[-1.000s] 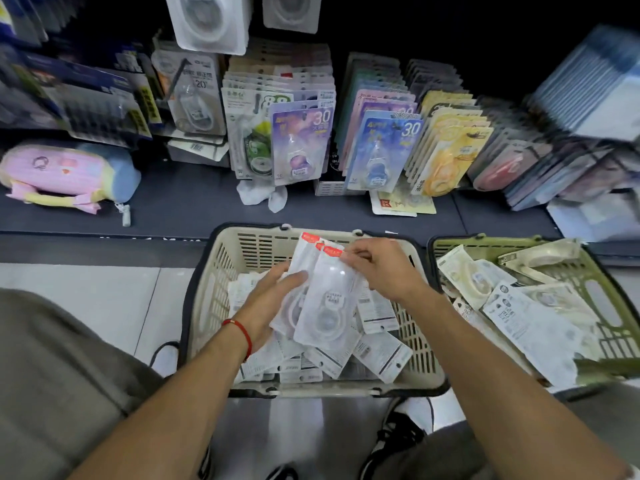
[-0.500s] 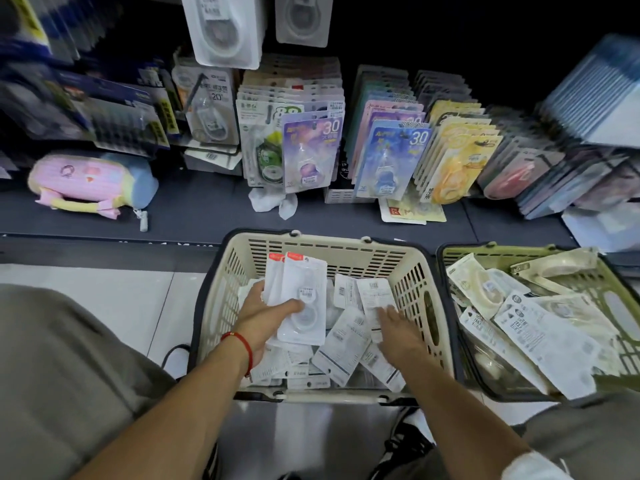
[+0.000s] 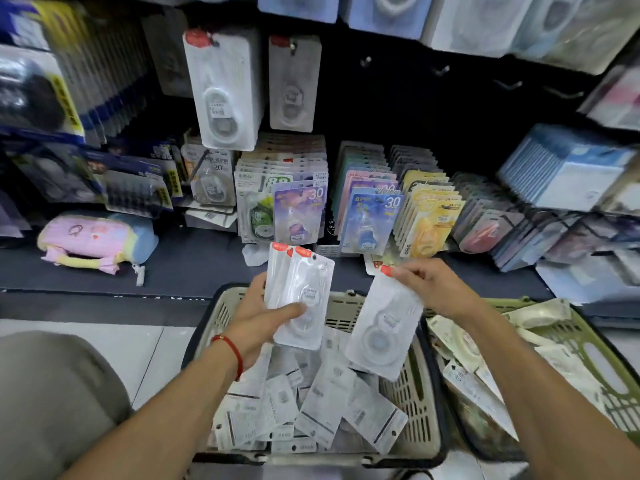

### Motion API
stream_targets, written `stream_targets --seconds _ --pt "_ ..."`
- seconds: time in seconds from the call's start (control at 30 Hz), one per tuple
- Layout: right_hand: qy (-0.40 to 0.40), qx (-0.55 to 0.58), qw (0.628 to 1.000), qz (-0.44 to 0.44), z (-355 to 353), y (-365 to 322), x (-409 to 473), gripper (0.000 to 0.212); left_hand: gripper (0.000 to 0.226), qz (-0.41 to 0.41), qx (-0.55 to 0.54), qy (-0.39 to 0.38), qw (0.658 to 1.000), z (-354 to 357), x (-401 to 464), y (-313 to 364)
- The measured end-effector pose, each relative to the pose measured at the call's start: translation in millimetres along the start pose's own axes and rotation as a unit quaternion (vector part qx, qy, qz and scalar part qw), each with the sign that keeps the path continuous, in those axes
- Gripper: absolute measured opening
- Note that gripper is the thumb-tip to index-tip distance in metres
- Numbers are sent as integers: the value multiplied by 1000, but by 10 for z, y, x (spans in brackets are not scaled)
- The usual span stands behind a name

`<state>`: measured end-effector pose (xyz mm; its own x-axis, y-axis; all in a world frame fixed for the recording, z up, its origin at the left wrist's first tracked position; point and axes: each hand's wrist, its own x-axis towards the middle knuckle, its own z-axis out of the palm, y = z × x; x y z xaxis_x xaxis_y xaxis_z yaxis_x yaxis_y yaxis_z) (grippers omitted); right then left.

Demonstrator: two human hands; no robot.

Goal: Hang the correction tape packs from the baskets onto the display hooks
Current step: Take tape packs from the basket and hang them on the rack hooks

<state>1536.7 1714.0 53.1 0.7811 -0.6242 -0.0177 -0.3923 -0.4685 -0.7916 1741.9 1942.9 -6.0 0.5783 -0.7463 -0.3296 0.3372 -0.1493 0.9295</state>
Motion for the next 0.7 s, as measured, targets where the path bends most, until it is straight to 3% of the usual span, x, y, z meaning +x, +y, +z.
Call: stream_targets --seconds 0.1,0.2,0.3,0.43,0.57,0.6,0.7 --pt "12 44 999 -22 -7 -391 75 49 75 -17 -42 -94 995 110 16 272" --pt "118 -26 992 -44 134 -642 199 36 71 -21 -59 -166 984 215 48 486" --pt "228 -66 970 -54 254 -830 291 38 64 -19 -71 -200 977 272 73 687" --pt "301 -59 951 -38 323 -991 410 35 75 11 -34 -189 981 340 141 937" --pt "350 65 933 -51 377 -1199 445 9 84 37 -43 -141 988 366 255 1228" --pt "353 95 930 -47 408 -1247 438 11 85 49 -53 -127 989 346 286 1306" --pt "306 129 943 -10 512 -1313 396 44 79 82 -115 -93 986 218 356 1503"
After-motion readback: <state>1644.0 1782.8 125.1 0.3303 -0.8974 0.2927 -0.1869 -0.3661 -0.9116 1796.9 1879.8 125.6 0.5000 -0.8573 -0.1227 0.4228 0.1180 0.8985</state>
